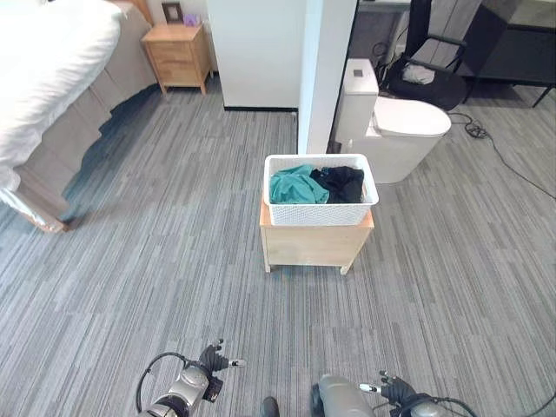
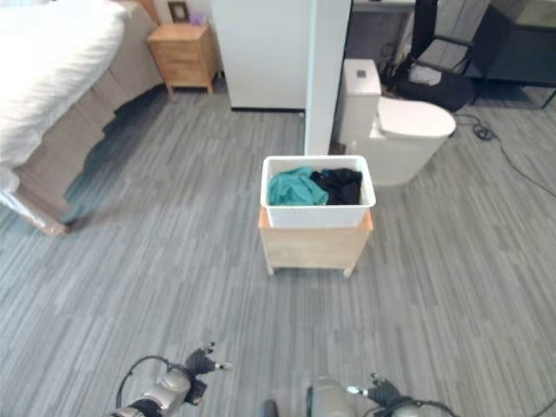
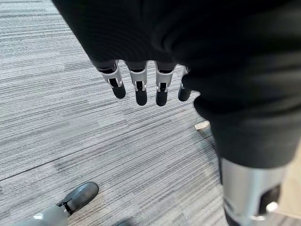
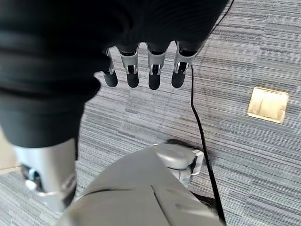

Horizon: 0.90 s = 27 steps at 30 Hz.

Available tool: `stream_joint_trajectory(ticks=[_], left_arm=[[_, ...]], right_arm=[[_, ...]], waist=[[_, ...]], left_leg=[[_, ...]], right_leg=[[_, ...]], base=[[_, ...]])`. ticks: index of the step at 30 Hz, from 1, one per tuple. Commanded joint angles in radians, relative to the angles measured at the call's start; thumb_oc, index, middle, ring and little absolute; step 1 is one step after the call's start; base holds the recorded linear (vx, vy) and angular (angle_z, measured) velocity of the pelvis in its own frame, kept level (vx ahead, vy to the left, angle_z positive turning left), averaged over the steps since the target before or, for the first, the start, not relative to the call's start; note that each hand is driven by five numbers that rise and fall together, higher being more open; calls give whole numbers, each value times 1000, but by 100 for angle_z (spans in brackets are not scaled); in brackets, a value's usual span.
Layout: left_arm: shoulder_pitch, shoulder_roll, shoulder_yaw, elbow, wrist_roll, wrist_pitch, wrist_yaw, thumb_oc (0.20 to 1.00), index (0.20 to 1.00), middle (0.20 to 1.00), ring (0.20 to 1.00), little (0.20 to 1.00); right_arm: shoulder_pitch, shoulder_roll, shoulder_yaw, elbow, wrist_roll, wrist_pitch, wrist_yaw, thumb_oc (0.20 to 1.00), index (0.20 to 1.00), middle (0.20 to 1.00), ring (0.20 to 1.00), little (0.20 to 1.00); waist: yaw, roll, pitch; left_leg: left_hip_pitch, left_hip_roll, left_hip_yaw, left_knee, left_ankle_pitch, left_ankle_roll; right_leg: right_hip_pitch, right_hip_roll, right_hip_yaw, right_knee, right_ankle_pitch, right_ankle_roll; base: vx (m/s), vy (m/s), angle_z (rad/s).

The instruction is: Grab the laundry basket,head to the washer,open it,put in the laundry and shut it.

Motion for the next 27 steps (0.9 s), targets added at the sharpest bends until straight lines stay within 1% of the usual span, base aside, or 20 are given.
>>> stream_joint_trajectory(ticks=[1,2,3,4,6,9,11,12,13,14,16,18,19,20,21,22,23,24,26,27], left_arm=[[-34,-2,31,17,25,-36,8,1000,1000,1000,1000,1000],[-40,-8,35,27,18,-37,7,1000,1000,1000,1000,1000],[-40,-8,35,27,18,-38,7,1000,1000,1000,1000,1000],[-41,-10,37,44,14,-38,7,1000,1000,1000,1000,1000],[-34,-11,36,57,23,-35,3,1000,1000,1000,1000,1000],[-22,-12,39,82,34,-30,3,1000,1000,1000,1000,1000],[-13,-4,52,97,41,-28,1,1000,1000,1000,1000,1000],[-8,7,59,96,41,-30,1,1000,1000,1000,1000,1000],[-8,7,59,95,41,-30,1,1000,1000,1000,1000,1000],[-13,14,62,90,37,-31,4,1000,1000,1000,1000,1000],[-37,31,60,63,26,-32,11,1000,1000,1000,1000,1000],[-49,37,55,52,23,-33,17,1000,1000,1000,1000,1000],[-76,44,46,41,19,-32,26,1000,1000,1000,1000,1000],[-83,43,41,38,20,-32,27,1000,1000,1000,1000,1000],[-82,45,44,41,22,-33,30,1000,1000,1000,1000,1000],[-82,45,44,41,22,-33,30,1000,1000,1000,1000,1000],[-78,47,43,43,24,-35,33,1000,1000,1000,1000,1000],[-76,49,36,48,29,-37,39,1000,1000,1000,1000,1000],[-74,50,37,52,34,-36,39,1000,1000,1000,1000,1000],[-55,52,45,57,42,-36,37,1000,1000,1000,1000,1000]], right_arm=[[-14,-23,5,15,16,-36,-7,1000,1000,1000,1000,1000],[-15,-20,5,23,14,-32,-8,1000,1000,1000,1000,1000],[-15,-20,5,23,14,-32,-8,1000,1000,1000,1000,1000],[-5,-18,5,26,15,-31,-6,1000,1000,1000,1000,1000],[16,-22,-2,31,25,-31,0,1000,1000,1000,1000,1000],[35,-26,3,28,15,-32,7,1000,1000,1000,1000,1000],[47,-41,13,18,-9,-30,14,1000,1000,1000,1000,1000],[60,-59,13,-11,-22,-33,16,1000,1000,1000,1000,1000],[60,-59,13,-11,-22,-32,16,1000,1000,1000,1000,1000],[64,-69,12,-26,-22,-35,16,1000,1000,1000,1000,1000],[64,-92,17,-57,-19,-40,10,1000,1000,1000,1000,1000],[59,-106,24,-70,-29,-39,10,1000,1000,1000,1000,1000],[52,-128,33,-80,-47,-37,3,1000,1000,1000,1000,1000],[49,-133,31,-66,-54,-36,-2,1000,1000,1000,1000,1000],[53,-137,31,-66,-64,-36,-6,1000,1000,1000,1000,1000],[53,-137,31,-66,-64,-36,-6,1000,1000,1000,1000,1000],[61,-142,31,-82,-72,-39,-8,1000,1000,1000,1000,1000],[74,-147,38,-106,-88,-46,-7,1000,1000,1000,1000,1000],[72,-151,47,-131,-108,-42,-1,1000,1000,1000,1000,1000],[69,-148,58,-142,-143,-39,4,1000,1000,1000,1000,1000]], waist=[[-33,-9,-3],[-38,-11,2],[-39,-10,3],[-57,-14,-3],[-68,-17,-20],[-81,-11,-42],[-85,-7,-50],[-87,-10,-50],[-88,-10,-50],[-87,-19,-44],[-66,-51,-7],[-58,-59,10],[-51,-73,29],[-37,-69,35],[-26,-65,29],[-27,-66,28],[-19,-58,22],[-2,-40,14],[0,-40,10],[-3,-37,-13]], left_leg=[[49,-21,-22,9,-18,-62],[70,-16,-32,7,-31,-69],[71,-16,-33,7,-31,-69],[94,-13,-51,7,-43,-76],[121,-5,-75,8,-54,-86],[135,31,-94,31,-51,-110],[129,55,-109,90,-18,-138],[88,76,-98,191,57,-182],[87,76,-99,192,56,-182],[36,92,-80,291,118,-208],[-78,88,-68,479,176,-224],[-114,90,-61,525,178,-220],[-207,118,5,485,150,-197],[-240,122,24,423,119,-189],[-247,110,23,310,97,-179],[-247,108,23,306,100,-179],[-253,108,10,202,118,-177],[-279,118,-46,58,204,-188],[-271,110,-69,64,204,-187],[-227,106,-66,41,175,-175]], right_leg=[[73,21,124,-263,256,65],[58,12,144,-310,292,80],[59,13,143,-311,293,80],[41,24,186,-320,311,80],[70,43,218,-320,296,67],[90,74,197,-295,266,37],[113,94,180,-292,237,14],[151,103,170,-323,231,-3],[151,103,169,-324,231,-3],[176,98,156,-347,230,-12],[215,82,150,-374,220,-34],[228,78,145,-380,212,-41],[261,55,137,-401,198,-39],[291,53,128,-418,188,-31],[313,51,127,-433,182,-20],[312,49,127,-433,182,-20],[321,54,129,-436,177,-15],[342,65,141,-431,154,-8],[358,57,153,-425,141,-3],[364,46,170,-416,127,9]], base=[[296,-133,-3],[295,-133,23],[314,-146,39],[269,-133,47],[326,-188,51],[282,-217,69],[329,-296,23],[244,-238,4],[203,-250,15],[88,-186,27],[79,-227,22],[86,-145,20],[195,-131,5],[276,-38,20],[192,33,41],[220,64,38],[280,120,1],[285,119,-31],[257,144,-46],[303,244,-68]])
